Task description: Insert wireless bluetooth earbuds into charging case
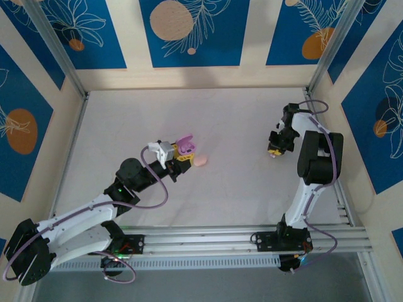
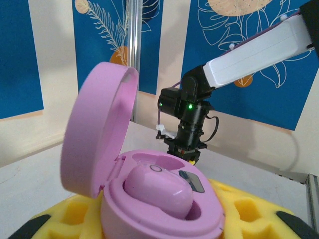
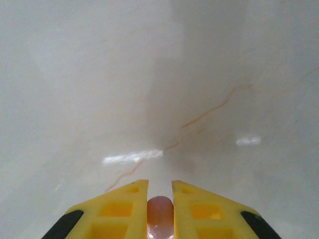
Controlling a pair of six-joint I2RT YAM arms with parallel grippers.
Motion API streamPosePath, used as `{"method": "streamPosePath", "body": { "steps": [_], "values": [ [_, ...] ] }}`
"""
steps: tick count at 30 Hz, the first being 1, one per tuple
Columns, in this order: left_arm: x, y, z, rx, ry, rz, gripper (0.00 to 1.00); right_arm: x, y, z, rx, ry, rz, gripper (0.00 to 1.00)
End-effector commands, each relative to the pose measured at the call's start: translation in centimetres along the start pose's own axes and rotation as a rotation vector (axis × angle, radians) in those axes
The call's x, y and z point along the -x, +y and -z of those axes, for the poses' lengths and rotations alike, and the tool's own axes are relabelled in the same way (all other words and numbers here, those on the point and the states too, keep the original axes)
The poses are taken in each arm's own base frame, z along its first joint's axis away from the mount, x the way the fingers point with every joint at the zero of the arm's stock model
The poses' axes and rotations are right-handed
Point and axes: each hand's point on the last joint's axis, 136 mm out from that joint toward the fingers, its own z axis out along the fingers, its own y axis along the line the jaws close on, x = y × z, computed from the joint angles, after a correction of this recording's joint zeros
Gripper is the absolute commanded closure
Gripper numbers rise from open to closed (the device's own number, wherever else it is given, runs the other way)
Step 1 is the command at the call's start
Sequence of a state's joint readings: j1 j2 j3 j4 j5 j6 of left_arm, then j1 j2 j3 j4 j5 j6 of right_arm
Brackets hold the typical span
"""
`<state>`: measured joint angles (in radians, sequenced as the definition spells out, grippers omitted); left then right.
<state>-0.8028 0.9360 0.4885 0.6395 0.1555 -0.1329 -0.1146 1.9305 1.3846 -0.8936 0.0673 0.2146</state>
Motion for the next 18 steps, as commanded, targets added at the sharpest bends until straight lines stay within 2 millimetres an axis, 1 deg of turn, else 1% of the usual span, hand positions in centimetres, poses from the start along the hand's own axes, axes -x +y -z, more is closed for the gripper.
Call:
{"method": "streamPosePath", "body": {
  "steps": [1,10,13,18],
  "values": [
    [0.7,-0.1,0.2,0.000,-0.022,0.010,0.75,-1.0,2.8,2.6,0.111,-0.032,0.006,0.83],
    [0.6,-0.2,0.2,-0.001,-0.016,0.005,0.75,-3.1,9.7,6.8,0.315,-0.095,0.091,0.83],
    [0.7,-0.2,0.3,0.000,-0.017,0.005,0.75,-3.7,11.7,8.5,0.362,-0.116,0.123,0.83],
    [0.7,-0.2,0.3,0.001,-0.017,0.006,0.75,-5.1,14.5,11.0,0.430,-0.132,0.178,0.83]
  ]
}}
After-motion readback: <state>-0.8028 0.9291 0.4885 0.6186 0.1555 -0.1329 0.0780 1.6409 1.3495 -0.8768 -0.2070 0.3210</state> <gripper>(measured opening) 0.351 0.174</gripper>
